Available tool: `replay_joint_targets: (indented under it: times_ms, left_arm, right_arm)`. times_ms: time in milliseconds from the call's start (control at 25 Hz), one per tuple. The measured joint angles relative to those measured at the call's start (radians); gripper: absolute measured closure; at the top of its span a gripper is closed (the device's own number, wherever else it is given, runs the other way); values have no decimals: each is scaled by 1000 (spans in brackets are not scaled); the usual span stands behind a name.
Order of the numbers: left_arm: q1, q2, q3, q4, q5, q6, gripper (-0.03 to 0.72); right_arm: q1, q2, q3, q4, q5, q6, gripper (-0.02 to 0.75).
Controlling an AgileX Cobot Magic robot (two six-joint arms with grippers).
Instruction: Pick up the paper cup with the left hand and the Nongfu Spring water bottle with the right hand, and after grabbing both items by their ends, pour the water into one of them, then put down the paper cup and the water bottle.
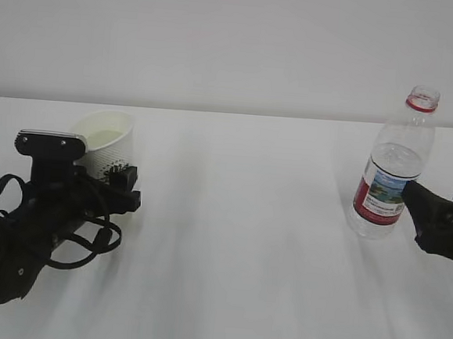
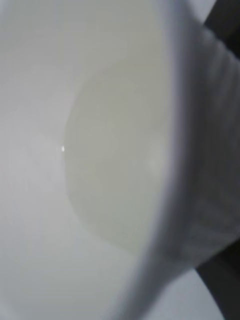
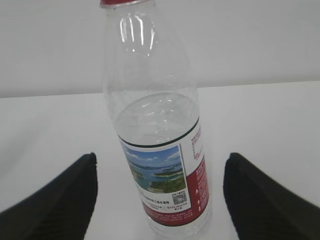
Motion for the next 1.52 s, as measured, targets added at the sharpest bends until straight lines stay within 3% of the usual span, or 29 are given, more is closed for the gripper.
replay_joint_targets:
  times_ms: [520, 880, 1520]
  left_arm:
    - [32, 0, 0, -48, 0, 29, 178]
    - [121, 0, 0, 69, -2, 30, 179]
    - [126, 52, -39, 121, -4, 31, 176]
  right_arm:
    - [0, 0, 0, 2, 0, 0, 148]
    - [0, 4, 0, -2, 0, 0, 148]
    - [0, 17, 0, -34, 0, 0, 148]
